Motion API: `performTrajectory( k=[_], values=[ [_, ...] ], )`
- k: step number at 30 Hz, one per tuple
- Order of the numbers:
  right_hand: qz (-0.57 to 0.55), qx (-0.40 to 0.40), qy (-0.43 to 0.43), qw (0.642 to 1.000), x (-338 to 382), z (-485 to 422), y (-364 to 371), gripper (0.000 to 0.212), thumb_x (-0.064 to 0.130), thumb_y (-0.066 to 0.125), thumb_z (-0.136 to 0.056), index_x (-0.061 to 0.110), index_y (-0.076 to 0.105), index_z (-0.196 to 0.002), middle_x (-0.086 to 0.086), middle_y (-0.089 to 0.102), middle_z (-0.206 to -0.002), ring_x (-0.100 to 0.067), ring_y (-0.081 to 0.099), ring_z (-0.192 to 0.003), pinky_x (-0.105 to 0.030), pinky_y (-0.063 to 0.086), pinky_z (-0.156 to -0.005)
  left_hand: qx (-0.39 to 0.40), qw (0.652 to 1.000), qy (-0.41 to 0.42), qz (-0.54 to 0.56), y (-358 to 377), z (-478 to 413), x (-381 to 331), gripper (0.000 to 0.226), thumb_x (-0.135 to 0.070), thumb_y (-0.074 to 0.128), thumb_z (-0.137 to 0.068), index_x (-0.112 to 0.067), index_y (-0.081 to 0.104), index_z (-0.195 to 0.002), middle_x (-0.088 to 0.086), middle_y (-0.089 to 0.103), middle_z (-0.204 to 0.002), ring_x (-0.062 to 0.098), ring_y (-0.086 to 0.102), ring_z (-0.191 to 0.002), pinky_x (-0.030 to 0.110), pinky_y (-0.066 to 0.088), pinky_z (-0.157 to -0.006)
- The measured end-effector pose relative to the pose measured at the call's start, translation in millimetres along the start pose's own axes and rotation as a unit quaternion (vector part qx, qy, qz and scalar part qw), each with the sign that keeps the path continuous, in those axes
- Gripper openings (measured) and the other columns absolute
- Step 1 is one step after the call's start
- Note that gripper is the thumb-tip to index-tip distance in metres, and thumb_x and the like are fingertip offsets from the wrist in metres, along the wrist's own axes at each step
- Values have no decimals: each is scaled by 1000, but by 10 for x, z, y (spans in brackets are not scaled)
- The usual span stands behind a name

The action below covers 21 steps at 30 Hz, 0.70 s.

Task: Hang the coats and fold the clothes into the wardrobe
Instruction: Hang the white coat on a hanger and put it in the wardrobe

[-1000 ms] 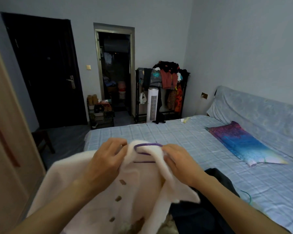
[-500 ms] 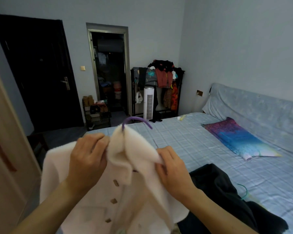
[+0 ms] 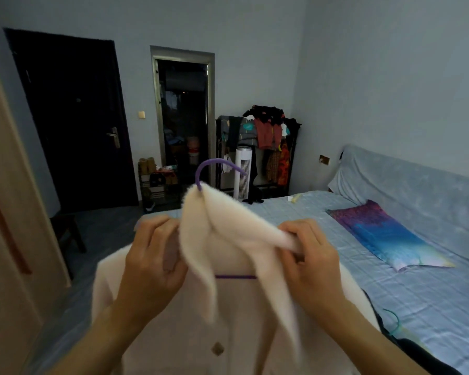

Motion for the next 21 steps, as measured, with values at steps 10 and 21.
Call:
performTrajectory(
  k=[10,21],
  values=[
    [-121,30,-21,992,-70,-118,-222,15,19,63,-84,10,65,-97,1,60,-88,-6,52,-76,-15,40,-66,-8,994,39,-106,-396,-199,-385,28,-17,50,-98,-4,58,-122,14,58,-108,21,56,-96,18,40,-93],
    [-250,103,-112,956,144,-591,-495,11,21,66,-88,12,71,-93,4,56,-88,-4,53,-76,-13,42,-69,-70,970,-9,-232,-880,-340,-1353,31,-21,47,-102,1,67,-111,11,61,-104,14,56,-93,8,36,-91]
  ],
)
Point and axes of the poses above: each hand's wrist, its own z-axis away from the middle knuckle, its own y-axis out of the palm, x = y × z, the point moved 8 cm from there along -z, towards the middle knuckle
